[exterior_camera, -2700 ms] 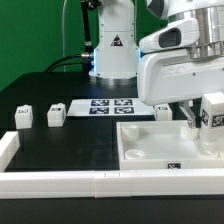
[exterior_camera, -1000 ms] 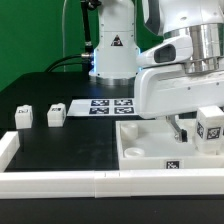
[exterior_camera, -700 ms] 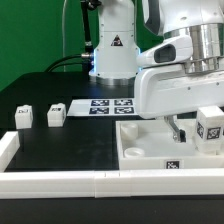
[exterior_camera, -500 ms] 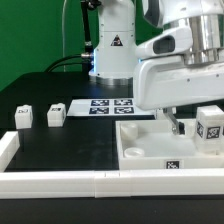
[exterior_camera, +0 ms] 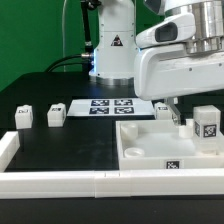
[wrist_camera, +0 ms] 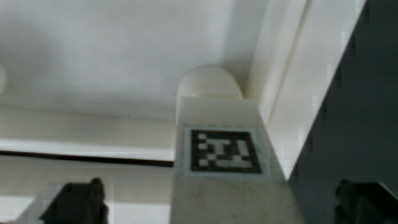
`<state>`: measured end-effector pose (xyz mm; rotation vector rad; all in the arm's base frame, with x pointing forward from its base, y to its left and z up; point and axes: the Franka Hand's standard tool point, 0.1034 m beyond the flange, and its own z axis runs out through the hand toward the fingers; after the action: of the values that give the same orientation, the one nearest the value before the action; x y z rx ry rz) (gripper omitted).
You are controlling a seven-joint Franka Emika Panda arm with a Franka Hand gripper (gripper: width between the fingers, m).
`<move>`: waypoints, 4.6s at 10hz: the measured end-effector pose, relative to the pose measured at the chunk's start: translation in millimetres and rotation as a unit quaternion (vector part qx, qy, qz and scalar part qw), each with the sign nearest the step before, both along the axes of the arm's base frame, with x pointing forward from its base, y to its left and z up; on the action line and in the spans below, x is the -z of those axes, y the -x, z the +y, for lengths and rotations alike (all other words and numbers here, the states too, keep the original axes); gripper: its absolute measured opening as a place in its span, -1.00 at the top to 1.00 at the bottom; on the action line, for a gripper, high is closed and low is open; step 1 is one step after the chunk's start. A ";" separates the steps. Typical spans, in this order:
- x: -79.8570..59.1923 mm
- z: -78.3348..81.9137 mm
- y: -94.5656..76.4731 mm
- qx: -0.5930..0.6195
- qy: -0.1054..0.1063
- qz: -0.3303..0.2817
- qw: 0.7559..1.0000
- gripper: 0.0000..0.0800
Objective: Assemble one leg
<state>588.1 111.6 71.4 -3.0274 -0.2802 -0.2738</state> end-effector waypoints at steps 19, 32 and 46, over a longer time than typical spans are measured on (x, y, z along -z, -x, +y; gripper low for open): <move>0.5 6.6 -6.1 0.561 -0.103 0.060 0.819 0.27; -0.6 3.5 -7.9 0.087 -0.013 0.011 0.996 -0.62; -1.0 6.4 -8.0 0.364 -0.056 0.030 0.929 0.27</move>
Offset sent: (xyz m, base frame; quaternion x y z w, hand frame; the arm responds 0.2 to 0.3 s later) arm 0.0000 0.0000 0.0000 0.0000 0.0000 0.0000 1.0000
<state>596.1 118.1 72.4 -2.8758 0.8482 -0.2266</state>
